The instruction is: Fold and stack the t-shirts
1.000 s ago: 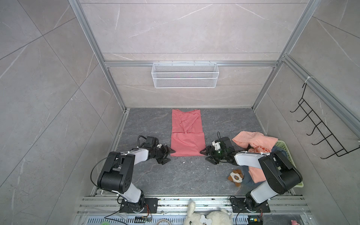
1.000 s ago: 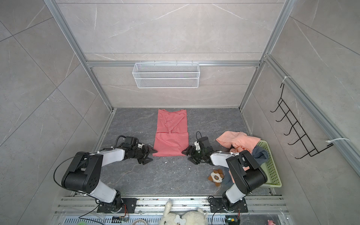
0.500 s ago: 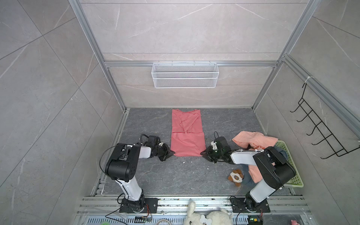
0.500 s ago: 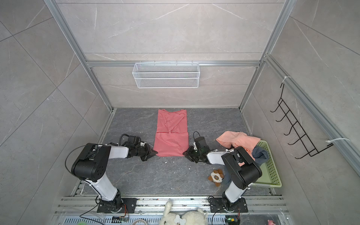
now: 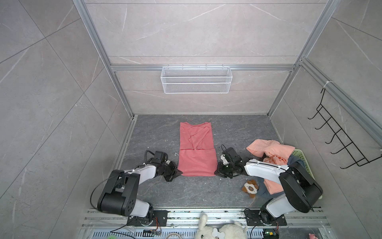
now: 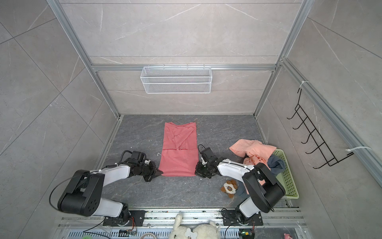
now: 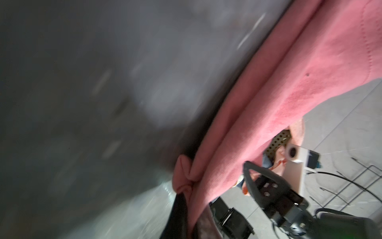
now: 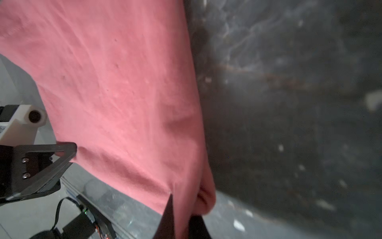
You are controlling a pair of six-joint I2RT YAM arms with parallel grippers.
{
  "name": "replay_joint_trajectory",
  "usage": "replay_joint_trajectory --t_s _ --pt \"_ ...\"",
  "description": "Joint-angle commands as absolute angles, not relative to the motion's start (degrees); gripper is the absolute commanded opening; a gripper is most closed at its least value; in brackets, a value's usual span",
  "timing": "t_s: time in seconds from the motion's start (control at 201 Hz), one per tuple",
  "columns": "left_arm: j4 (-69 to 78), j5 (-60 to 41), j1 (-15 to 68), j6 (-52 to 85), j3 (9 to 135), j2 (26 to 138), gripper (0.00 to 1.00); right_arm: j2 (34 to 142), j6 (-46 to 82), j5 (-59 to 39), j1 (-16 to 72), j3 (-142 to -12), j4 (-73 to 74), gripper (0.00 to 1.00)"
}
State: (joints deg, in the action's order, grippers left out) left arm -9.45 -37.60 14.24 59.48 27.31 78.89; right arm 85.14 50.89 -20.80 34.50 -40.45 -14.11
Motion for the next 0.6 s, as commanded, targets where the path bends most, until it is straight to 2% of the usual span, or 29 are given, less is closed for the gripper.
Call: replay_joint_trajectory --t_s 0.0,0.154,0.269,0.433,0.597 --pt "-21.4 -35.2 15.1 59.2 25.0 70.6 0.0 78.9 48.1 -20.2 35.7 -38.3 -25.0 0.11" --pt "-30.2 -34.2 16.8 61.9 24.8 58.0 0.0 72.5 48.2 -20.3 39.1 -39.1 -29.9 0.11" --pt "-33.3 -33.4 16.8 62.8 27.9 53.8 0.0 72.9 48.4 -19.9 39.9 -43.0 -29.2 0.11" --pt "-33.0 -33.4 16.8 60.3 37.2 58.2 0.0 76.4 47.1 -17.1 40.2 -52.5 -29.6 0.11" --pt "-30.9 -32.3 16.6 56.0 48.8 67.2 0.0 82.6 45.8 -16.1 40.0 -62.3 -26.3 0.12"
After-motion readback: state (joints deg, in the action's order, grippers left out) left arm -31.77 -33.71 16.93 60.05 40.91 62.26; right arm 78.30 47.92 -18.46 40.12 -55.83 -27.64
